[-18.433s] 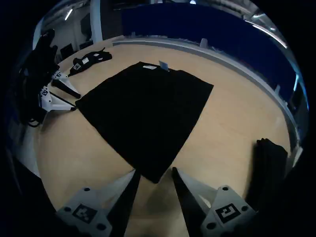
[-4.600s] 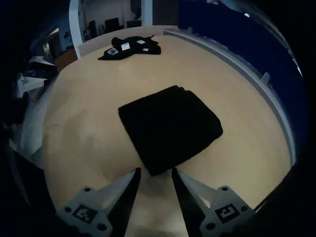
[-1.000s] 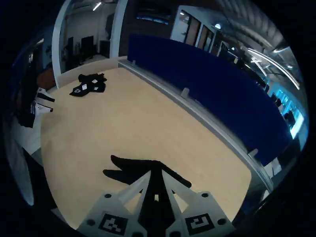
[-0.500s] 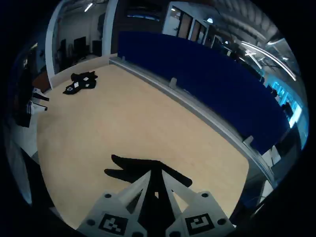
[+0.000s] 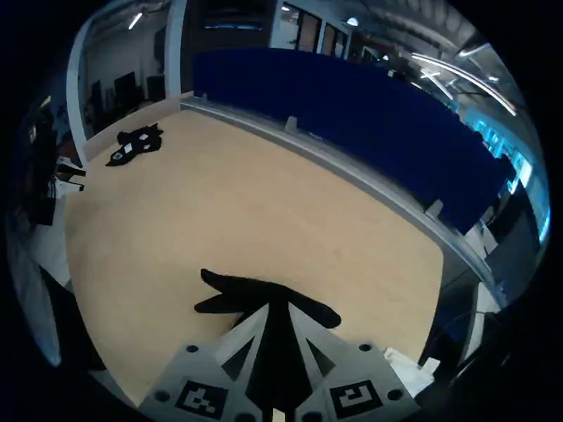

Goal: Fold towel

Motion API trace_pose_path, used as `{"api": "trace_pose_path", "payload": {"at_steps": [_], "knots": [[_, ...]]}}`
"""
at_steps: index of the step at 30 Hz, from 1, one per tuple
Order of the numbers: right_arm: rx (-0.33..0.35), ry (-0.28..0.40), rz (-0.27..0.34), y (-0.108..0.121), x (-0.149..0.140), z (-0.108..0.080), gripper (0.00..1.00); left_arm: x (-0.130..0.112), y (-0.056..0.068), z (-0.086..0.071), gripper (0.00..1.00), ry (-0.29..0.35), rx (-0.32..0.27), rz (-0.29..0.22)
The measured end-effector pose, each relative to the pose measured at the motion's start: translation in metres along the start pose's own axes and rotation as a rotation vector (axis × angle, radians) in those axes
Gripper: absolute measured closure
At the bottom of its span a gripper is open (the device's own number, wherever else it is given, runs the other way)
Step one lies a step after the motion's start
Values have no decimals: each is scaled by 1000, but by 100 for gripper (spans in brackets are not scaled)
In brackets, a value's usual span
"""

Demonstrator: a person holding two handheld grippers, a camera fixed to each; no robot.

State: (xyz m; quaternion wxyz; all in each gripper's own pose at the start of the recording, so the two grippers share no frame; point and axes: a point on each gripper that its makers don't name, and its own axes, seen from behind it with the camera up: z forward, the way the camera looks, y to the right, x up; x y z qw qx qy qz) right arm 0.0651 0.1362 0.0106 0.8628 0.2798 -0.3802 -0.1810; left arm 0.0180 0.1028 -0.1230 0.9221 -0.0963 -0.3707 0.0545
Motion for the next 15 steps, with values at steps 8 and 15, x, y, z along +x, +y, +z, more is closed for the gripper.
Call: {"api": "trace_pose_path", "payload": {"at_steps": [8, 15], "knots": [[-28, -42, 76, 2, -51, -15, 96, 3, 5, 0, 13, 1, -12, 3], [-55, -75, 153, -3, -97, -20, 96, 5, 5, -3, 13, 3, -9, 10]]}}
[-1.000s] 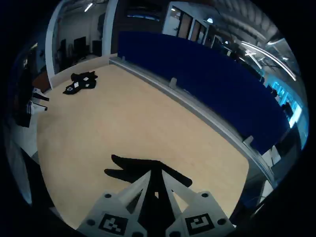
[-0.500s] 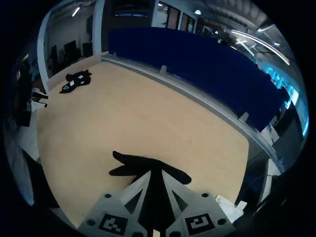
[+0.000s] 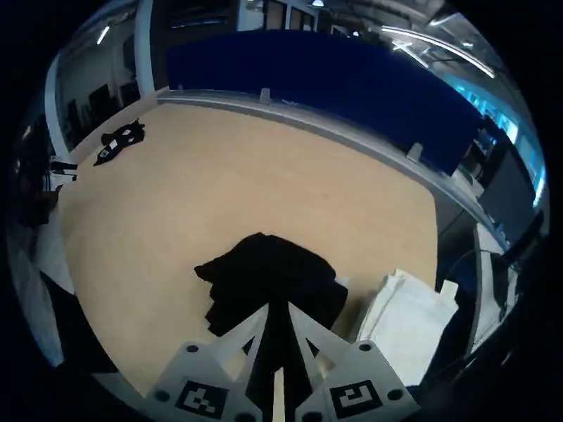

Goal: Fold towel

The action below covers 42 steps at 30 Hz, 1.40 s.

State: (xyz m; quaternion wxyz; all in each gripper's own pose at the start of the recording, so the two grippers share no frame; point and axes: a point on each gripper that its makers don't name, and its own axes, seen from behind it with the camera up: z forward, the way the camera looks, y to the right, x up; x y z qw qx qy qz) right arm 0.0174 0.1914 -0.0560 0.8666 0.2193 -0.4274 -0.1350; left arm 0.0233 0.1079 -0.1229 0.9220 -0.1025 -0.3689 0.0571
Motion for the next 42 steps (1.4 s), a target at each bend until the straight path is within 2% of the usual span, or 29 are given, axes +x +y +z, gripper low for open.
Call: {"api": "trace_pose_path", "payload": {"at_steps": [12, 21, 27, 34, 38, 42], "knots": [[-78, -89, 159, 7, -73, 19, 97, 0, 0, -3, 13, 1, 5, 16], [-114, -125, 265, 8, -98, 36, 96, 2, -1, -3, 13, 2, 8, 30], [-123, -158, 281, 2, -110, 49, 96, 4, 0, -3, 13, 4, 8, 42], [-141, -144, 281, 2, -107, 49, 94, 6, -1, -4, 13, 6, 7, 41], [-150, -119, 281, 0, -103, 42, 88, 6, -3, -5, 13, 8, 10, 41], [-164, -87, 273, -4, -98, 32, 68, 4, -5, -4, 14, 7, 11, 37]]}}
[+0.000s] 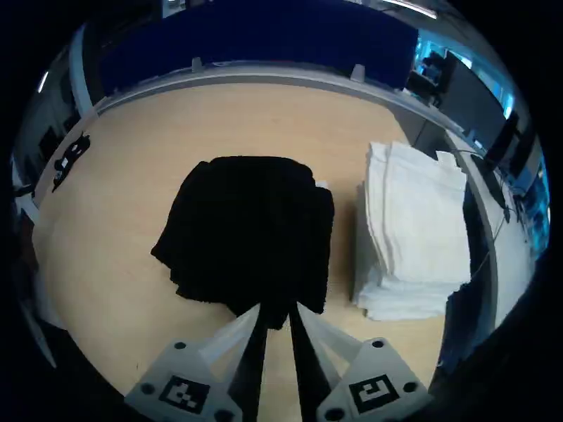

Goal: Fold towel

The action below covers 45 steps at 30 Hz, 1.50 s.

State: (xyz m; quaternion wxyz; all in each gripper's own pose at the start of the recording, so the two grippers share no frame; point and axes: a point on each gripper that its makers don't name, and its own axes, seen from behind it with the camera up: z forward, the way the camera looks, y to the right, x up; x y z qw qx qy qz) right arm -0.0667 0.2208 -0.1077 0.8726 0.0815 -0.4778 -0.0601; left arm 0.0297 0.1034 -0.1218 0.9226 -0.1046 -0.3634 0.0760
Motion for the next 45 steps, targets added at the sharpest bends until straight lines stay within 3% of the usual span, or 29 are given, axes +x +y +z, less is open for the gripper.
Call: {"api": "trace_pose_path", "payload": {"at_steps": [3, 11, 16, 27, 45], "knots": [[-3, 25, -7, -4, 3, -9, 50, 0, -1, 1, 13, 0, -2, -2], [0, 83, -5, -16, 21, -17, 35, 2, 0, 2, 13, 3, -7, 3], [19, 122, 15, -31, 40, -12, 13, 2, -1, 1, 14, 5, -5, 1], [37, 145, 18, -58, 63, 10, 5, 0, -8, -3, 13, 7, 9, -9], [-1, 72, -6, -56, 25, 42, 5, -2, -12, -3, 13, 1, 17, -13]]}}
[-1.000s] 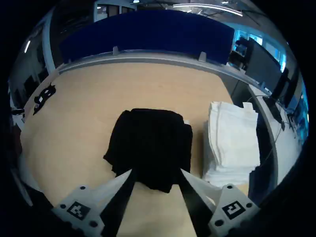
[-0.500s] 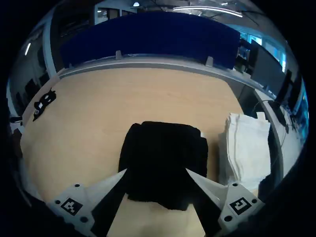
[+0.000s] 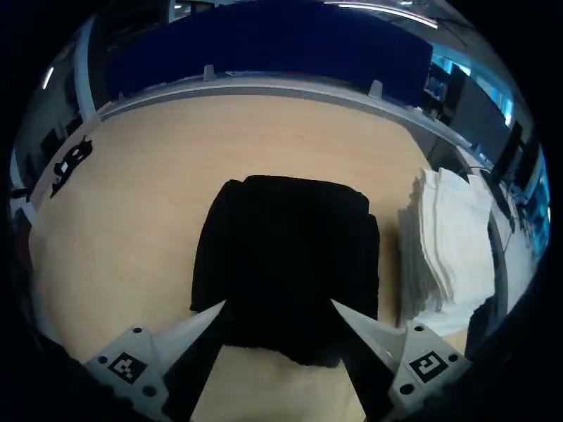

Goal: Fold towel

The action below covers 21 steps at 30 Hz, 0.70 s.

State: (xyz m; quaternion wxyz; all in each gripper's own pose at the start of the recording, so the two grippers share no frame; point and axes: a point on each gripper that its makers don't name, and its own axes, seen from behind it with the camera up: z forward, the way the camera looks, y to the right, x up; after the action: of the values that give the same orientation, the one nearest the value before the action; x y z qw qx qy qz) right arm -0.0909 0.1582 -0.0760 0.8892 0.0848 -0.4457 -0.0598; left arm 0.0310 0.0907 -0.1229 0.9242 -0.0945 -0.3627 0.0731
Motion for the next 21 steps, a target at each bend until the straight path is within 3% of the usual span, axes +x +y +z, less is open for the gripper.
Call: {"api": "trace_pose_path", "payload": {"at_steps": [9, 15, 21], "knots": [[-2, 79, 1, 5, 44, -11, 5, 1, -2, 2, 13, -1, 6, -7], [-4, 111, 16, 15, 75, -2, 5, 3, -2, 2, 13, -2, 10, -1], [1, 109, 14, 19, 88, 12, 5, 2, -5, -1, 13, -4, 19, -6]]}}
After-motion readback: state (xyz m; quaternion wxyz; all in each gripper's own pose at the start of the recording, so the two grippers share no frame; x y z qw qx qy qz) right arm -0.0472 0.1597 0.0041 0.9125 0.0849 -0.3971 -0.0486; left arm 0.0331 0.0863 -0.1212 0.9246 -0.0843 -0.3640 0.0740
